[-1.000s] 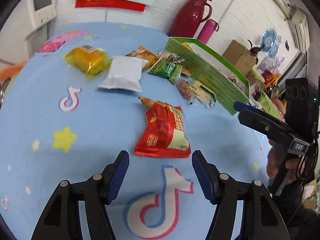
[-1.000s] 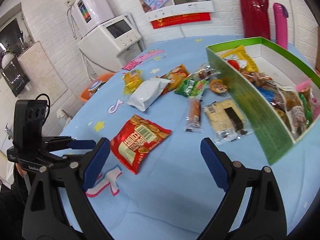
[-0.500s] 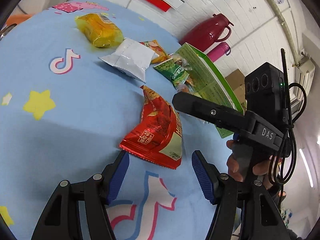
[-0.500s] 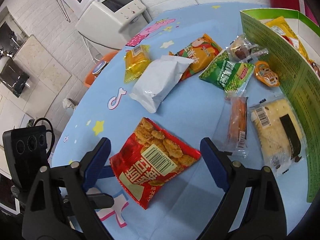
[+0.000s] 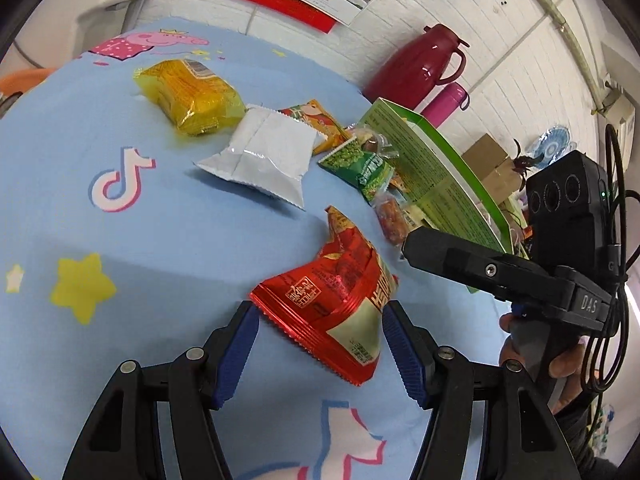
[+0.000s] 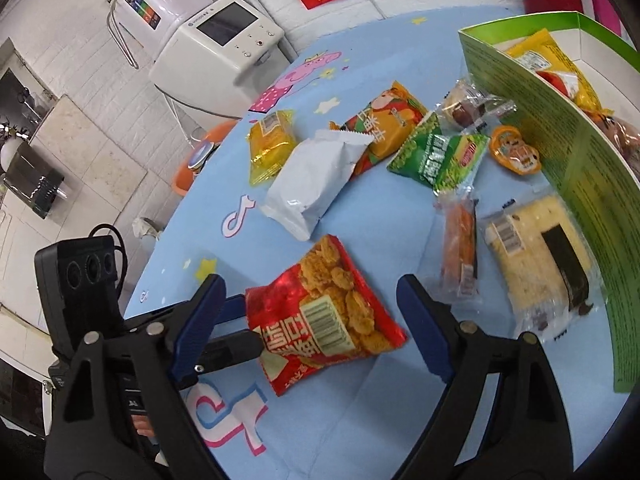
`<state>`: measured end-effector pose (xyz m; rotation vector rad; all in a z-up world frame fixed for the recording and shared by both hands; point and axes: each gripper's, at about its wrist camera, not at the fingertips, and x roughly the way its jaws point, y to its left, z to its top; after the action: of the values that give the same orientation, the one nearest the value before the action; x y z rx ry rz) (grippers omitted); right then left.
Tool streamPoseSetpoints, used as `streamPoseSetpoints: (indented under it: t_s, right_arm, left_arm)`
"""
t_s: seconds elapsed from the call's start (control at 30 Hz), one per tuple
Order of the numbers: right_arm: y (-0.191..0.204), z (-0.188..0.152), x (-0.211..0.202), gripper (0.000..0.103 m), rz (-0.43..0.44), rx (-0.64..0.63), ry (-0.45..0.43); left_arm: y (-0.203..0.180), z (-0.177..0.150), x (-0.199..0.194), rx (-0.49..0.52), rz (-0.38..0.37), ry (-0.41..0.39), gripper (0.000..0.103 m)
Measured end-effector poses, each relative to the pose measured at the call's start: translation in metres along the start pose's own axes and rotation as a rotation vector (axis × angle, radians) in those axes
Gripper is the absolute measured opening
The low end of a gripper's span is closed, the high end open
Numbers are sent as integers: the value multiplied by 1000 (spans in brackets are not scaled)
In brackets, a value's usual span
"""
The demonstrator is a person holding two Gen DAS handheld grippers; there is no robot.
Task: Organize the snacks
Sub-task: 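Grasp the red chip bag on the table with the right tool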
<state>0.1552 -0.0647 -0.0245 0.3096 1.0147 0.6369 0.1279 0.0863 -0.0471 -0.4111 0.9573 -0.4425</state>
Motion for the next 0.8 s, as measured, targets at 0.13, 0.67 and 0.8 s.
streamPoseSetpoints:
  t_s: [0.13,0.67,0.8]
  right_arm:
    - [-10,-5,12,87,24,44,57]
    - [-6,-25,10,50,-1,16,50]
    - [3,-33,-13,49,-28,-12,-13]
  left_arm:
    - [9,1,-5,-48,-5,-1,65]
    - [-18,-8,6,64,11,-4,41]
    - [-27,-11,-1,75,-10,-2,39]
